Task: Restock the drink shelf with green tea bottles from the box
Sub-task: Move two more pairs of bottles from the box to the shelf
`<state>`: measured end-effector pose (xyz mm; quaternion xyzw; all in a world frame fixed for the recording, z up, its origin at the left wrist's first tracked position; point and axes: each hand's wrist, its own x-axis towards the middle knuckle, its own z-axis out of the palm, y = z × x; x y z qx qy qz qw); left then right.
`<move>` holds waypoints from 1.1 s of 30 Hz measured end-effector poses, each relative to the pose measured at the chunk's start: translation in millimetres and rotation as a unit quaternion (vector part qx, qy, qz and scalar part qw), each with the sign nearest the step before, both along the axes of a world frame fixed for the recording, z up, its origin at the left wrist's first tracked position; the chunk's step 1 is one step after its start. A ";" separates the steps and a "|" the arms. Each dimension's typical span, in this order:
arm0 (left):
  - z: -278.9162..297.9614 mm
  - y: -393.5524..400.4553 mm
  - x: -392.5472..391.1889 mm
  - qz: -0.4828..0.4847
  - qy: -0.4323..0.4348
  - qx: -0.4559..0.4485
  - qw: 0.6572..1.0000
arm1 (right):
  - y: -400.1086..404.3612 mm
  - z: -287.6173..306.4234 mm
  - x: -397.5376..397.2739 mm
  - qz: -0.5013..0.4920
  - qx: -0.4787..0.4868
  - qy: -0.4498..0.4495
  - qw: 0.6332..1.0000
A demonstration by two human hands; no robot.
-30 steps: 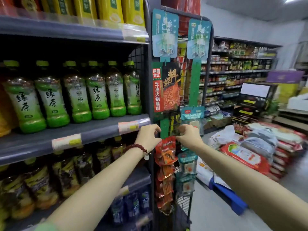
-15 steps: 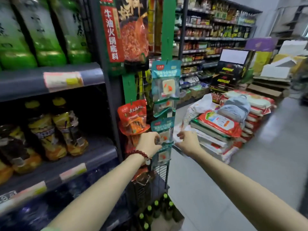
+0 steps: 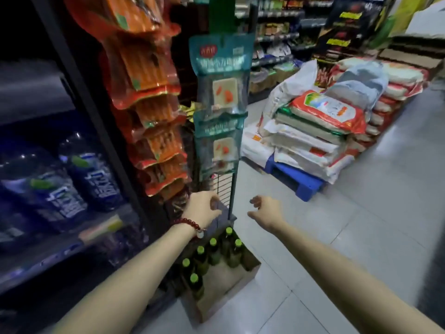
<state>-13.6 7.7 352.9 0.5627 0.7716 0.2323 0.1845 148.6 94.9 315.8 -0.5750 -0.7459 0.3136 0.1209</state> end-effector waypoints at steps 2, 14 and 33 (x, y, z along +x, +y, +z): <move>-50.6 0.4 -2.1 0.004 -0.004 -0.011 1.000 | 5.1 -48.6 1.2 -0.004 -0.012 -0.004 1.000; -303.4 -23.3 -27.1 0.067 -0.026 -0.088 0.994 | -0.2 -290.7 0.4 0.005 -0.054 -0.016 0.998; -428.5 -44.6 -27.6 0.122 -0.052 -0.018 0.991 | 25.7 -395.9 -12.2 -0.096 -0.061 0.094 0.989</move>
